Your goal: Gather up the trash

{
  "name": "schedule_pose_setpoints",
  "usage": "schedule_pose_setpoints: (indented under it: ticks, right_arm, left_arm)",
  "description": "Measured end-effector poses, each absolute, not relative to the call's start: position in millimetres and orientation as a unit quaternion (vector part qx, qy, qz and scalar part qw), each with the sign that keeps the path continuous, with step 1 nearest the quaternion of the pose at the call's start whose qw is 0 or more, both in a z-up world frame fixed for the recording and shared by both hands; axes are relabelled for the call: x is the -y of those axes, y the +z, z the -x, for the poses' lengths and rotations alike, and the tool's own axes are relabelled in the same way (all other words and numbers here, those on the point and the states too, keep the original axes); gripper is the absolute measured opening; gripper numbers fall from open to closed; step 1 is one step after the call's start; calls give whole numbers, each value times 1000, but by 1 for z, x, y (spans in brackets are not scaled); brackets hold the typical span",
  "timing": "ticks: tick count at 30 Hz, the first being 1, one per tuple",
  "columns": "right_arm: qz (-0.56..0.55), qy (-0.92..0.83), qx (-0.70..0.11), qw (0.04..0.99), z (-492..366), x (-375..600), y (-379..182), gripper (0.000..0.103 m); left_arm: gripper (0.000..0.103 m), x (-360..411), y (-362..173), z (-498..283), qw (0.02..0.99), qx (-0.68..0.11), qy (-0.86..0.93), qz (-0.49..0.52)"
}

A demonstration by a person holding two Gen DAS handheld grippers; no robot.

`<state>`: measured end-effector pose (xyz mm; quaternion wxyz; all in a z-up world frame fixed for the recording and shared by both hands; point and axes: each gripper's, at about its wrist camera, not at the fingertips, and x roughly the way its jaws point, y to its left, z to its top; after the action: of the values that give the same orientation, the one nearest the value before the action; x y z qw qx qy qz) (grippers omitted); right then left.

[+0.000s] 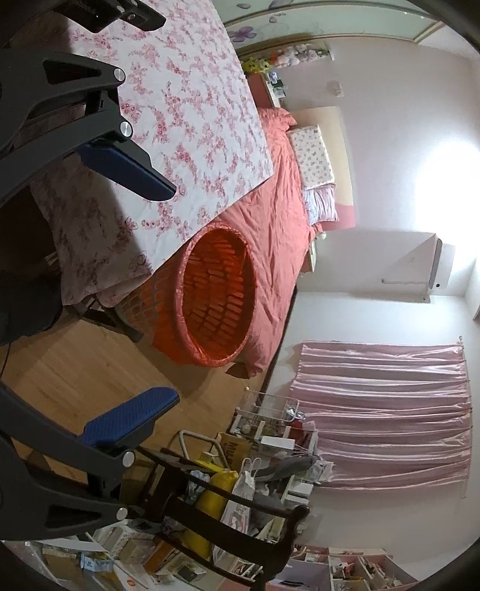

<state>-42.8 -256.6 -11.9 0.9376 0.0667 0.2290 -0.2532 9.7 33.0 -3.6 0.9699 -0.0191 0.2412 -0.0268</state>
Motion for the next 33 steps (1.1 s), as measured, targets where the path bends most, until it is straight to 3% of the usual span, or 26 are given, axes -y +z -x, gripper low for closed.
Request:
schedule_pose_setpoints:
  ticks: [33]
  right_arm:
    - [-101, -224, -255, 935, 52, 268, -11, 100]
  left_arm:
    - [99, -19, 10, 6, 970, -240, -25, 10]
